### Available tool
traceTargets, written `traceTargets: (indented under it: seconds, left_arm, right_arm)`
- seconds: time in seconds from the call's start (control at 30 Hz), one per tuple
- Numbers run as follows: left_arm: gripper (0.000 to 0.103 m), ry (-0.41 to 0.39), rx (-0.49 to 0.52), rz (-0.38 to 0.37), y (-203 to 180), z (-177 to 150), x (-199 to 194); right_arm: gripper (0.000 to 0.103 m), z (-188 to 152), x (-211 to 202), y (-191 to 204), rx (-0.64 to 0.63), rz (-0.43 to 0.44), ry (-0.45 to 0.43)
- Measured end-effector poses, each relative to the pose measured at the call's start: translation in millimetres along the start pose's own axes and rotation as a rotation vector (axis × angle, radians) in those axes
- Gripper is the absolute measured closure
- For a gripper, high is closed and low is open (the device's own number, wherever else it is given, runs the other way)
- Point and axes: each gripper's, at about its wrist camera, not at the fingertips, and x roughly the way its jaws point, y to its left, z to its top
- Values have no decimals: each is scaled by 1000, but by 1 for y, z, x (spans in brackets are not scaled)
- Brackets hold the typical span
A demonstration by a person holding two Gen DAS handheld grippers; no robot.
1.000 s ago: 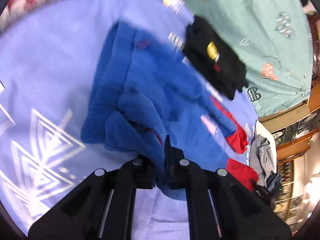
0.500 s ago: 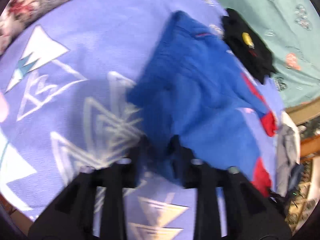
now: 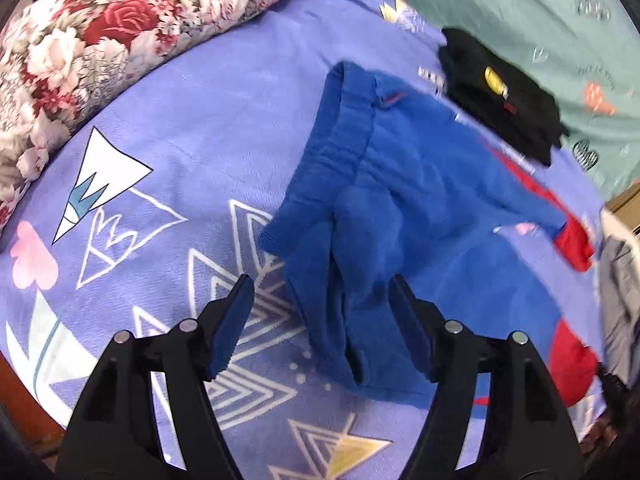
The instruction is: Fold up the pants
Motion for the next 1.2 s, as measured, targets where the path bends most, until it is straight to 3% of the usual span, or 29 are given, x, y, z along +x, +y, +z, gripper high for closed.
traceTargets:
  seconds: [0.07,0.13,0.17,0.23,0.27,0.33,0.43,0.57,0.7,0.77,0.8,0.83,0.87,0.97,1.13,1.2]
  left_arm:
    - [32,36,18,52,-5,-1,14]
    - [32,56,9,55,-6,-1,19]
    - [32,54,6,44,-7,1,18]
    - [31,28,20,38,-12,4,9]
    - [30,7,27,39,-15,7,4]
    - [23,-53,47,35,-23,10,-9]
    - [14,-134,79,-10,-41,12,-23]
    - [14,-89,134,-100,-67,8,-11]
    - [14,-36,169,-111,-80,-3,13]
    - [14,2,170,-104,-83,-6,28]
    - [14,19,168,-92,-82,-8,36]
    - [14,28,168,-83,-82,-9,40]
    - [14,32,173,-77,-83,-10,44]
    - [14,25,199,-67,-84,-12,43]
    - [14,33,206,-82,-83,-10,44]
    - [14,39,202,-94,-81,-7,44]
  right_arm:
    - [78,-2,10,-12,-2,-58,83]
    - [72,-1,14,-23,41,-32,124]
    - [70,3,10,-25,49,-16,99]
    - [45,16,-4,-19,34,0,17]
    - [42,25,-8,-13,19,10,-18]
    - [41,46,-8,1,-2,49,-62]
    - [41,84,21,23,30,158,-33]
    - [41,125,89,40,141,235,82]
    - [41,143,145,52,184,173,132]
    - [44,145,157,55,207,166,113]
    - [60,147,158,58,193,162,99]
    - [94,149,160,63,163,134,96]
    - [99,151,160,65,150,108,95]
    - [100,158,130,68,102,118,28]
    - [100,166,35,64,29,190,-145]
    - [99,162,26,58,-13,135,-126]
